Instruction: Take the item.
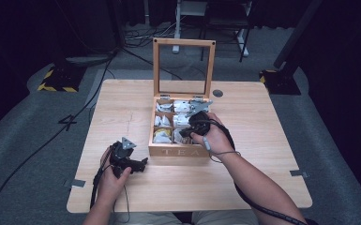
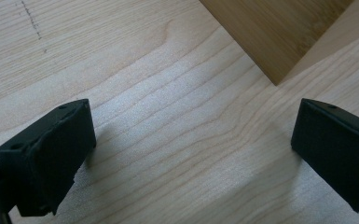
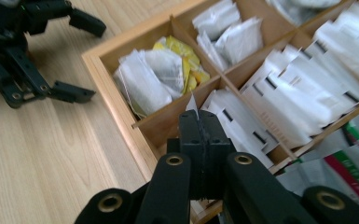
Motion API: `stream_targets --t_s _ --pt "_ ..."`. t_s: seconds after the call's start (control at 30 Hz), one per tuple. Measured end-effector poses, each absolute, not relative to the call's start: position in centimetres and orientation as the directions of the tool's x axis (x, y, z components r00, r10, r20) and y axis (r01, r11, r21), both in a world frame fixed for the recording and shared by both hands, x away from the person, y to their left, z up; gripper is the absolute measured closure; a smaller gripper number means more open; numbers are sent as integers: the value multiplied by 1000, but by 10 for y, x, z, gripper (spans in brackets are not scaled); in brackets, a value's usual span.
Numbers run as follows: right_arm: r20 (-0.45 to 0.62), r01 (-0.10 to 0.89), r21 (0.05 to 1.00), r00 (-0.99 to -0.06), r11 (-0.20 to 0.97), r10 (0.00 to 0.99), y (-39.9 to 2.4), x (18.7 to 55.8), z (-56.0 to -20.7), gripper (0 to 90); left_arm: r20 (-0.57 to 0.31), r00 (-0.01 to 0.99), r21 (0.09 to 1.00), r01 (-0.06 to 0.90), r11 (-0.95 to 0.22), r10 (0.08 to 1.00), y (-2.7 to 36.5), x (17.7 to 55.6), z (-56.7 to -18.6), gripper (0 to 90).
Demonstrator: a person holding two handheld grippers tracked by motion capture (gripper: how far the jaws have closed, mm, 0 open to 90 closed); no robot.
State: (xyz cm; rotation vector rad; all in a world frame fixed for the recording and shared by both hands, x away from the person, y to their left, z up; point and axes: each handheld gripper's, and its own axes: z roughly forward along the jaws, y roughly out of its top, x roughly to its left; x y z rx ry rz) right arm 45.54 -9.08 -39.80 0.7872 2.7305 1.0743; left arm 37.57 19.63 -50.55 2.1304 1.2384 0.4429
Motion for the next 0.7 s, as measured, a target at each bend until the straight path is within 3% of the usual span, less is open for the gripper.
stream_targets --t_s 0.7 --pt "73 383 783 -839 490 540 -124 447 -357 900 -25 503 665 654 -362 864 196 376 -506 2"
